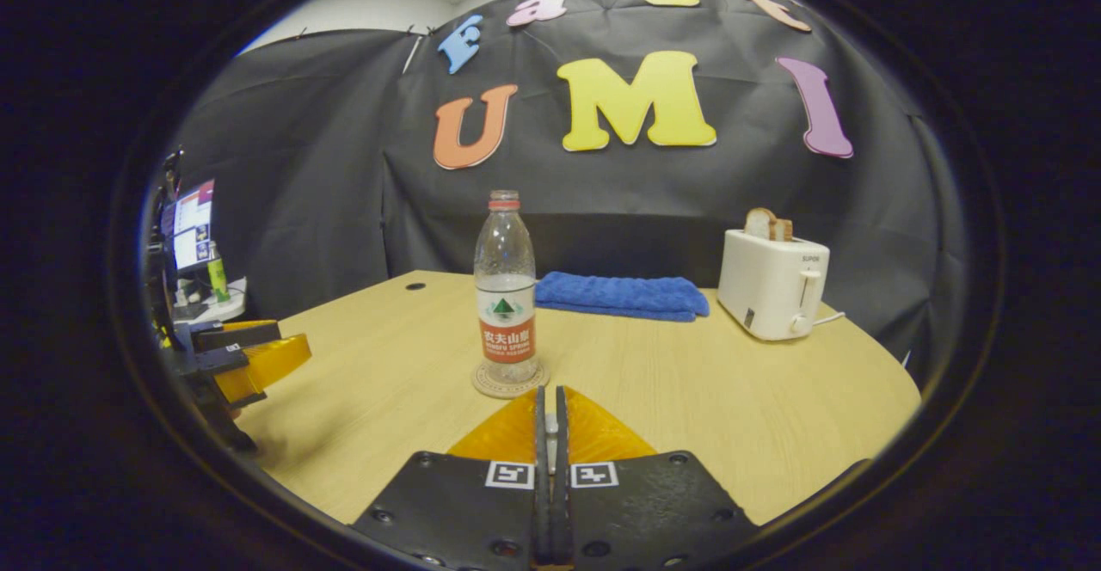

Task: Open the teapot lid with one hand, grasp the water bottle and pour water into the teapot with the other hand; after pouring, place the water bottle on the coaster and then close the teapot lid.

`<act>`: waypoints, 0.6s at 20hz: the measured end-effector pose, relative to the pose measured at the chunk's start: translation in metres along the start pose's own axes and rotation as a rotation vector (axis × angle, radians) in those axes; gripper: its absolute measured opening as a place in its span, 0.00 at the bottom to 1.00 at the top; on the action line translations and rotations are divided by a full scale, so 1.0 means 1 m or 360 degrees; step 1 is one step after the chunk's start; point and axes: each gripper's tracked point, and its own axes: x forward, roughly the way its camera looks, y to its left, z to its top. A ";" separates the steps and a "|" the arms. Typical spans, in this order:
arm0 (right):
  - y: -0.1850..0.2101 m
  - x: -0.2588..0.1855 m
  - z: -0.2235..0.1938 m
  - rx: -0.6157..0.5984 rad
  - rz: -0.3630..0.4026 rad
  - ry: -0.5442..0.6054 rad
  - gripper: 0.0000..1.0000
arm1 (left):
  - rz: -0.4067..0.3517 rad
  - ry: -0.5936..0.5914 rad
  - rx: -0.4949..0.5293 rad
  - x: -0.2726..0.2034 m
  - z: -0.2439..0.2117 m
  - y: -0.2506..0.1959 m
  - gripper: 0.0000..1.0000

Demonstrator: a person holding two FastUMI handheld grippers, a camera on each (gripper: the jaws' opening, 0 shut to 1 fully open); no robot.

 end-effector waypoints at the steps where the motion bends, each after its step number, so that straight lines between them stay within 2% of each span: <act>1: 0.000 0.000 -0.001 0.0003 -0.0001 0.0006 0.00 | -0.0009 -0.0004 0.0003 0.000 0.001 -0.002 0.92; 4: -0.003 0.002 -0.004 0.0005 -0.0003 0.0014 0.05 | -0.0047 -0.0014 0.0016 0.006 0.005 -0.009 0.92; 7: -0.002 0.003 -0.005 0.0039 0.0010 0.0017 0.05 | -0.0069 -0.0018 0.0043 0.010 0.009 -0.014 0.92; 8: -0.004 0.000 -0.004 0.0046 -0.0007 0.0008 0.08 | -0.0073 -0.0027 0.0043 0.008 0.012 -0.015 0.92; 9: -0.004 -0.004 -0.003 0.0053 -0.0011 -0.0001 0.12 | -0.0073 -0.0025 0.0039 0.007 0.013 -0.016 0.92; 11: -0.010 -0.014 0.004 0.0047 -0.0077 -0.0030 0.28 | -0.0063 -0.0026 0.0024 -0.003 0.016 -0.016 0.92; 12: -0.012 -0.022 0.009 0.0050 -0.0103 -0.0057 0.42 | -0.0069 -0.0026 0.0015 -0.009 0.017 -0.017 0.92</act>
